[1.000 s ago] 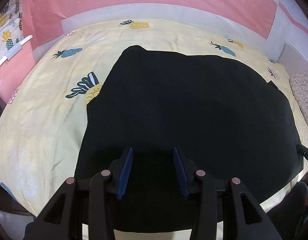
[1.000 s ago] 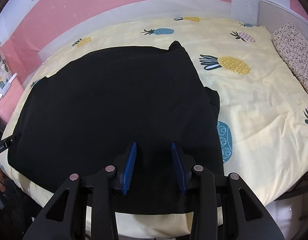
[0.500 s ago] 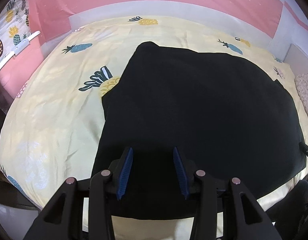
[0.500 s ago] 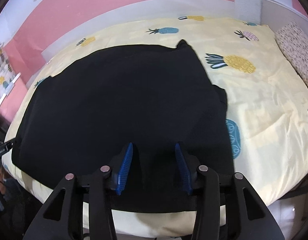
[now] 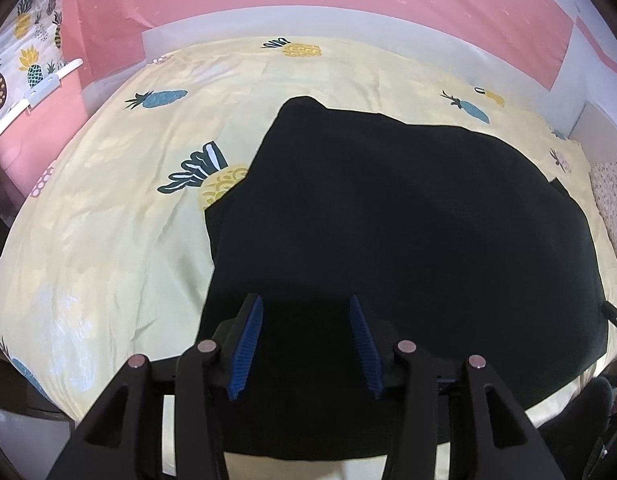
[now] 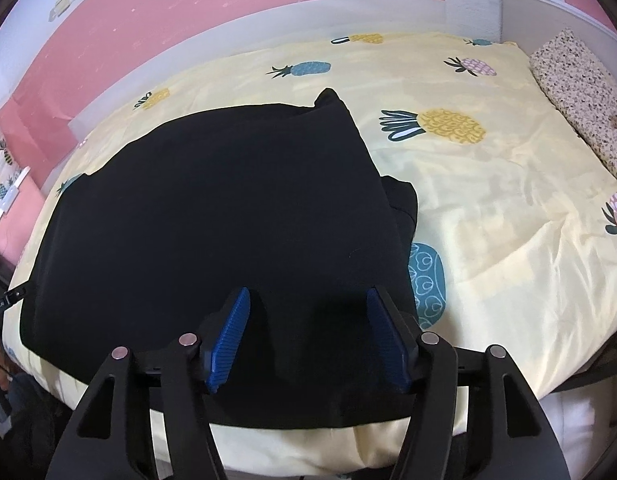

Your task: Fold large clothes

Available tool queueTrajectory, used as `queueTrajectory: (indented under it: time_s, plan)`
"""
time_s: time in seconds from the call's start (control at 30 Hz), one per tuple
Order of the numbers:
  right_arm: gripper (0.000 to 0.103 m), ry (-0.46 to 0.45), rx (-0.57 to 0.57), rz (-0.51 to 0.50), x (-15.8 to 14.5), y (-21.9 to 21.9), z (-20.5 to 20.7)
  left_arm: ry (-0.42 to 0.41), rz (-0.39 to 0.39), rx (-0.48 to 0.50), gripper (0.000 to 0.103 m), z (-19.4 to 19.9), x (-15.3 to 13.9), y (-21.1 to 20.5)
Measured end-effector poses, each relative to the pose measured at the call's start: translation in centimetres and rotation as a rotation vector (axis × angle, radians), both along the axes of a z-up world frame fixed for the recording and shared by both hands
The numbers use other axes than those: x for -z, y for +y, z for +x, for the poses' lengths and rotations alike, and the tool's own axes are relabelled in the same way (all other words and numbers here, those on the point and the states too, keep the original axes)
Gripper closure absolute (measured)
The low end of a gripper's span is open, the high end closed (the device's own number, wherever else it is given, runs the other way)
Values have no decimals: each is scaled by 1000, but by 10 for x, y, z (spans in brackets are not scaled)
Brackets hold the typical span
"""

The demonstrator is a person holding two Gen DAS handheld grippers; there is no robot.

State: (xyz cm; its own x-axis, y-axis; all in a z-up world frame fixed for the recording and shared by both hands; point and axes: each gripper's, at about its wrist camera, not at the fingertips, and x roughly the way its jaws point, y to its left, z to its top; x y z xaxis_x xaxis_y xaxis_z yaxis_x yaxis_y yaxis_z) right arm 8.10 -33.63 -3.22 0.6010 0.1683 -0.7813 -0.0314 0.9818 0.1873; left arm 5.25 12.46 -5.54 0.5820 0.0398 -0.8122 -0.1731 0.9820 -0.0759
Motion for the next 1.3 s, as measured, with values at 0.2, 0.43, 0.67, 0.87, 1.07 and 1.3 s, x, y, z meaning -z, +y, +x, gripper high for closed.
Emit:
queueTrajectory:
  time_s: [0.2, 0.43, 0.67, 0.87, 1.07, 1.3]
  plan:
    - [31, 3, -2, -18, 4, -3, 9, -5, -17, -28, 48, 13, 7, 20]
    - [26, 32, 29, 20, 14, -22, 22, 11, -154, -69, 34, 25, 26, 54]
    - [19, 96, 35, 175, 32, -47, 37, 22, -289, -69, 20, 41, 46, 76]
    - [6, 165, 29, 330, 53, -66, 55, 56, -438, -57, 13, 57, 64, 89]
    - [5, 203, -12, 465, 71, -76, 72, 103, -539, -33, 6, 74, 78, 90]
    - [16, 235, -61, 514, 73, -72, 86, 124, -549, 11, 4, 83, 81, 83]
